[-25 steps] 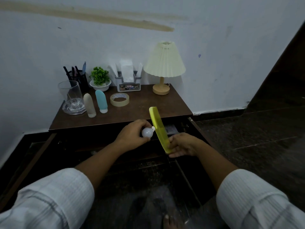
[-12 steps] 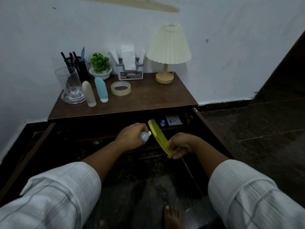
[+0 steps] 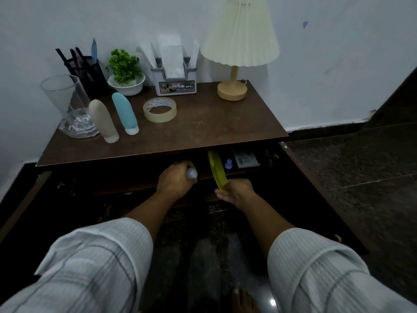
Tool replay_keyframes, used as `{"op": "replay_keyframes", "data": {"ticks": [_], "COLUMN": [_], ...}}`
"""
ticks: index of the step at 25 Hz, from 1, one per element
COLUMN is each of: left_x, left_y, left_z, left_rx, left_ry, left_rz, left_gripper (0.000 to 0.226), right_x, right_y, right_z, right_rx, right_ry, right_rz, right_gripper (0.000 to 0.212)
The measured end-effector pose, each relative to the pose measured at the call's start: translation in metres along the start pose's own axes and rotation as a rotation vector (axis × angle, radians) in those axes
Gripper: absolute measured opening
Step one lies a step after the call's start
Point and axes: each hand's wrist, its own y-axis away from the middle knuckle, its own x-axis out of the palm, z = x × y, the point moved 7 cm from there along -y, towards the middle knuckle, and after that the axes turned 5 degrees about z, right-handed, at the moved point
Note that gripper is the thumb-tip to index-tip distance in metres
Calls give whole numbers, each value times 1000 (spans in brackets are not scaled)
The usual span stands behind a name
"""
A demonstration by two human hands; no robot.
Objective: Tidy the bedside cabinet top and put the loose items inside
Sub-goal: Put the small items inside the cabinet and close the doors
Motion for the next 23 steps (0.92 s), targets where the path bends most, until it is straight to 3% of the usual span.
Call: {"op": "replay_keyframes", "data": {"ticks": [9,11,13,15,17,23], "left_x": [21,21,18,16,16,20], "left_y": [-10,-8,-6,-3,-1,-3], "left_z": [-4,-5,-5,-6,-8,-9], "left_rx": [59,64,58,65,78,85], "left_ry": [154,183,183,156,127,125], "left_rz": [-56,-69,-107,-128,-130,-143], "left_gripper": [51,53,48,41,35,37], "right_x": [-1,-11,-14,2,18,22], "right_y": [-15,-12,3,20,25,17], "right_z": [1,6,22,28,20,8], "right_rx": [-122,-226,-437,-664,-767,-716], "right_ry": [-54,158,615,1109,1423,1643], "right_rz": [-71,-212,-333,-336,-258,-180], "right_gripper": [27,26,21,23,30,51]}}
